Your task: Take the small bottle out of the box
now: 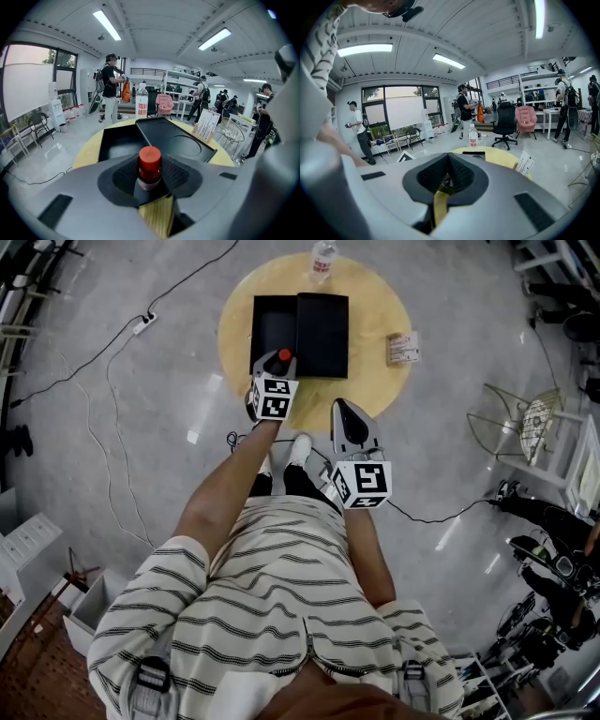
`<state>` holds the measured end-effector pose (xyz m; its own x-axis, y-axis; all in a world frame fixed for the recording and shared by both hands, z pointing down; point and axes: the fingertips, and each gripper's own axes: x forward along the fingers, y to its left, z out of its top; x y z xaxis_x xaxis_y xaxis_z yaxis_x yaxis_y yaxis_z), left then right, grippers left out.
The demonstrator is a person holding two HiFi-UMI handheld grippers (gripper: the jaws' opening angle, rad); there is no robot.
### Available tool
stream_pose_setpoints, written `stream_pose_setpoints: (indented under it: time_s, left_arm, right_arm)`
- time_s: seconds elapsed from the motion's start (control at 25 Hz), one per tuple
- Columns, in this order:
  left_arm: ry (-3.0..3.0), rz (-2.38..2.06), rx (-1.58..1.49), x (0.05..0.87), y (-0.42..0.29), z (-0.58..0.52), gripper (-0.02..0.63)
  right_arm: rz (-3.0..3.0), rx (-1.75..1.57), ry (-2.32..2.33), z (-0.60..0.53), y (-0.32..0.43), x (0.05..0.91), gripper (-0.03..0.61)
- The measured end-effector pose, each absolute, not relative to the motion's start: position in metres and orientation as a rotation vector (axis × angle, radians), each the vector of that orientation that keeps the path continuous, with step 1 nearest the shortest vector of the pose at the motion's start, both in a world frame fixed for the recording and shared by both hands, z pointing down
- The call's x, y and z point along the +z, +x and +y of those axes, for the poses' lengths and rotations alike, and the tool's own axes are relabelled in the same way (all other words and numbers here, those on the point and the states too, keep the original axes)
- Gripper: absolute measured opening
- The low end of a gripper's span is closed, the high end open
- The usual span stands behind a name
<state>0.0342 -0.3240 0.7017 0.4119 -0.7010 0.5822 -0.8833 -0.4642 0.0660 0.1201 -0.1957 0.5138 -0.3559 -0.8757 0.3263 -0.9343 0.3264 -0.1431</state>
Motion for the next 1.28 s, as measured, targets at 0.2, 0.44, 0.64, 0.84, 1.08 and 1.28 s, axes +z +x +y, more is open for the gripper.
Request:
stream_pose_setpoints:
  time_s: [0.2, 0.44, 0.64, 0.84, 1.08, 1.28]
  left_arm:
    - [2.32, -1.354, 0.688, 0.699, 0.034, -0.324, 0.15]
    - [2.337, -1.36, 0.673, 0.689, 0.031, -0.319, 0.15]
    - [2.347, -1.358, 0.65, 0.679, 0.029, -0.316, 0.15]
    - [2.377, -1.362, 0.633, 0.665, 0.025, -0.314, 0.149]
    - [2.372, -1.359, 0.596, 0.649, 0.023, -0.306, 0.149]
    - [2.451, -1.364, 0.545, 0.626, 0.024, -0.308, 0.149]
  right_arm:
    - [-2.393, 0.453, 1.663, -0.196, 0.122, 0.514, 0.011]
    - [-2.396, 0.441, 1.667, -0.195, 0.121, 0.512, 0.012]
    - [-2.392, 0.435, 1.674, -0.194, 0.12, 0.511, 0.012]
    - [-2.394, 0.433, 1.685, -0.193, 0.117, 0.507, 0.012]
    - [-2.386, 0.425, 1.702, -0.191, 0.117, 0.508, 0.012]
    - [-2.395, 0.41, 1.707, -0.187, 0.112, 0.5, 0.012]
